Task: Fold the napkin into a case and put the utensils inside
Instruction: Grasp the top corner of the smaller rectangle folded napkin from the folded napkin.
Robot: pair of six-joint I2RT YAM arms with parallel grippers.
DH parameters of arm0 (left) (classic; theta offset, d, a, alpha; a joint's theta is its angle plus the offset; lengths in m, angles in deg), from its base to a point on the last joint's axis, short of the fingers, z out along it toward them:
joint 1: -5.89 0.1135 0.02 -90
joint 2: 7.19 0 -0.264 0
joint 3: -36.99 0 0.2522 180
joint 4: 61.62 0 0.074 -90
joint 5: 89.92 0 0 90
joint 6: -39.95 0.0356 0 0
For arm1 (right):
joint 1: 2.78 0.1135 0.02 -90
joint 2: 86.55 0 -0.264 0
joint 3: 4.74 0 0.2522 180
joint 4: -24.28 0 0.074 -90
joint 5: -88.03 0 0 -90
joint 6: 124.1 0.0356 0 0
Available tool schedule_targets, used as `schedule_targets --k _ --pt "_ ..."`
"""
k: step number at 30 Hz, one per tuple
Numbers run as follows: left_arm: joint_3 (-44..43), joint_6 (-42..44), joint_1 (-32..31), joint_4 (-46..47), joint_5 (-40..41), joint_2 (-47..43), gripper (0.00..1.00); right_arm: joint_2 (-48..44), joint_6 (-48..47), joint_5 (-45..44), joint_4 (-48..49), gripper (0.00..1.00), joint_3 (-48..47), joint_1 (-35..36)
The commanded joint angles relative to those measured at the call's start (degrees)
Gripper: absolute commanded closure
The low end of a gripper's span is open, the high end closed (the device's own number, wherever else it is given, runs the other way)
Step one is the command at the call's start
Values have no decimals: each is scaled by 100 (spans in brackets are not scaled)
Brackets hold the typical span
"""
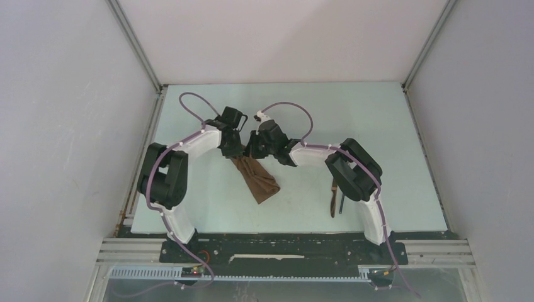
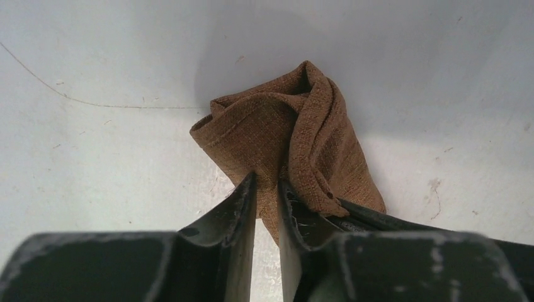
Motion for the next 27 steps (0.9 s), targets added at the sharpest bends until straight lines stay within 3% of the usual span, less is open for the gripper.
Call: schedule_targets --k 1,4,16,27 --pt "-225 101 -14 -85 330 26 82 -311 84 95 66 100 44 14" --pt "-264 113 -15 -118 406 2 99 -321 128 108 -36 100 53 21" --pt "196 326 368 191 -551 -435 100 70 690 464 225 100 140 151" --pt "343 339 380 294 -640 -779 100 97 -508 -791 -855 100 44 454"
